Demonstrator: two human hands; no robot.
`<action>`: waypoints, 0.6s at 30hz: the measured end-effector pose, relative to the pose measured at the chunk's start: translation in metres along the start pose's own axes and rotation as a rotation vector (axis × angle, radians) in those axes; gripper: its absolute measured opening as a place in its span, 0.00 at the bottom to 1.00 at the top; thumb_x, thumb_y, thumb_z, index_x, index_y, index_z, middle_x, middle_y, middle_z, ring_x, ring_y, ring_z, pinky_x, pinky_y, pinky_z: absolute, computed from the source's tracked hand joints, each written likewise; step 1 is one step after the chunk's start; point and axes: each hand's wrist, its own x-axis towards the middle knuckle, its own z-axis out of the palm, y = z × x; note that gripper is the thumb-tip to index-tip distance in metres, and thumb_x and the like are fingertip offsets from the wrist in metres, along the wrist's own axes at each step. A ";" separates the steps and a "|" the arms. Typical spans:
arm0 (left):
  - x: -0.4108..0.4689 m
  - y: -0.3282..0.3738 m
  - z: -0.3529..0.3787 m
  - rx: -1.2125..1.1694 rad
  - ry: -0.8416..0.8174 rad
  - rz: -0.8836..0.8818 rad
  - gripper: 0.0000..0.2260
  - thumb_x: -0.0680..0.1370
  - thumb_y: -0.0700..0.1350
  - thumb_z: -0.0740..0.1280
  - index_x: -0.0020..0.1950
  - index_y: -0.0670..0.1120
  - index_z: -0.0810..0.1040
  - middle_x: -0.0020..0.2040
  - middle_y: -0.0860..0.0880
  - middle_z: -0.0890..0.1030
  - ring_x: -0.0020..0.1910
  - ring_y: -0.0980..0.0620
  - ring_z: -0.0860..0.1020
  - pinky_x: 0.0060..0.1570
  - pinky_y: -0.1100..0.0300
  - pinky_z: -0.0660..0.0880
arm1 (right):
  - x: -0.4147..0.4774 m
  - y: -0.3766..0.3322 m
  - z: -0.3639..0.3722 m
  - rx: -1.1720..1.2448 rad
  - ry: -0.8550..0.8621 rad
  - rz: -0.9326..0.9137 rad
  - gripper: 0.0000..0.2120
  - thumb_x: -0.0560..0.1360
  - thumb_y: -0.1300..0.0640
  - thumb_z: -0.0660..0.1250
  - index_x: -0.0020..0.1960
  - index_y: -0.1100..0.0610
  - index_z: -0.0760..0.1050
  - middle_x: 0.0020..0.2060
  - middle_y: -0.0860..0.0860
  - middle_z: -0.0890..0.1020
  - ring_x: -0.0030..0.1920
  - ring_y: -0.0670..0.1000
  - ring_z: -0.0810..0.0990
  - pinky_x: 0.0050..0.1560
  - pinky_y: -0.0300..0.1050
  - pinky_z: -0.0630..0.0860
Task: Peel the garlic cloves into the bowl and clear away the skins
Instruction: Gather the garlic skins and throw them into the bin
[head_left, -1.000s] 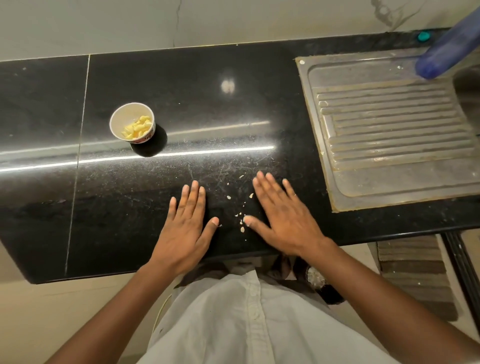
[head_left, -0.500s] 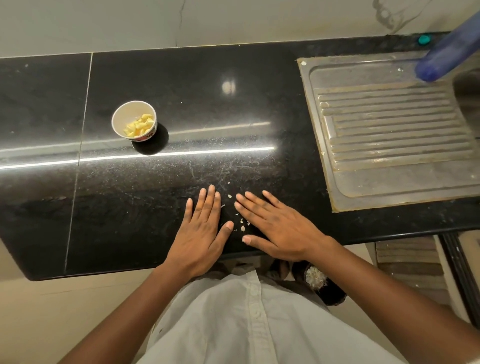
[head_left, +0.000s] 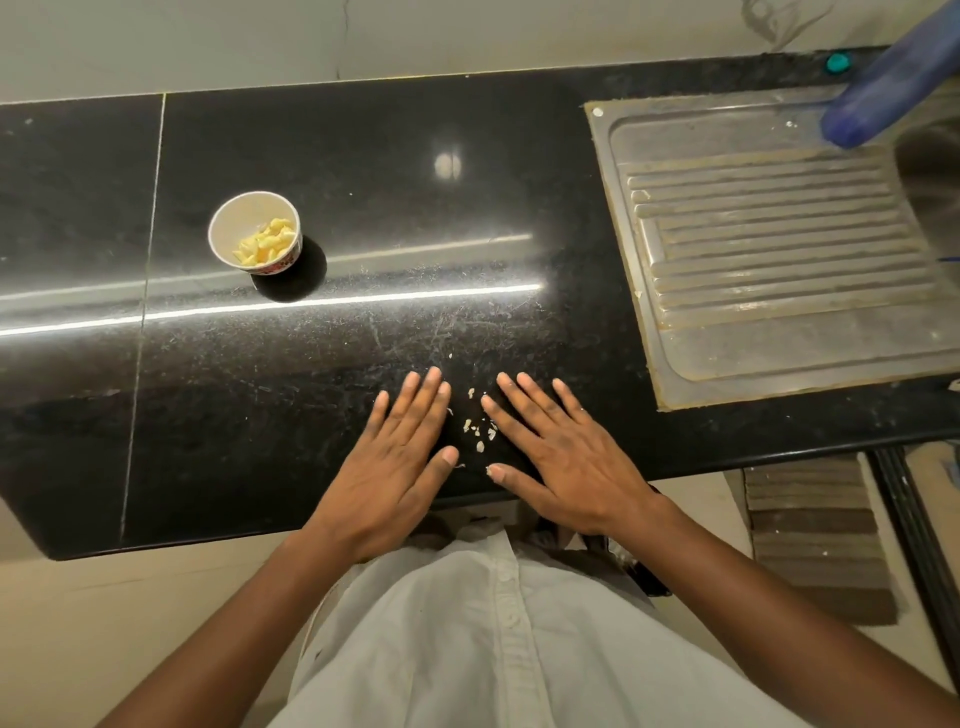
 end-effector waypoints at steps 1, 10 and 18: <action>-0.003 -0.006 -0.004 0.007 0.009 -0.034 0.29 0.88 0.59 0.46 0.85 0.51 0.39 0.84 0.57 0.34 0.83 0.57 0.33 0.83 0.48 0.36 | 0.000 0.000 -0.002 0.011 0.003 0.007 0.36 0.85 0.29 0.43 0.86 0.43 0.37 0.85 0.47 0.36 0.84 0.47 0.31 0.85 0.60 0.43; -0.017 -0.039 -0.008 0.116 -0.024 -0.219 0.32 0.85 0.64 0.38 0.84 0.50 0.35 0.82 0.56 0.27 0.81 0.56 0.28 0.82 0.45 0.33 | -0.007 -0.001 0.003 -0.143 -0.155 -0.315 0.30 0.85 0.29 0.41 0.84 0.33 0.39 0.84 0.50 0.32 0.83 0.53 0.28 0.80 0.73 0.34; -0.009 -0.017 0.002 0.062 -0.016 -0.130 0.30 0.86 0.61 0.38 0.84 0.50 0.35 0.82 0.56 0.27 0.82 0.55 0.29 0.82 0.44 0.33 | 0.025 0.012 -0.011 -0.141 -0.032 -0.188 0.33 0.85 0.29 0.43 0.85 0.36 0.37 0.84 0.55 0.33 0.84 0.56 0.31 0.79 0.75 0.40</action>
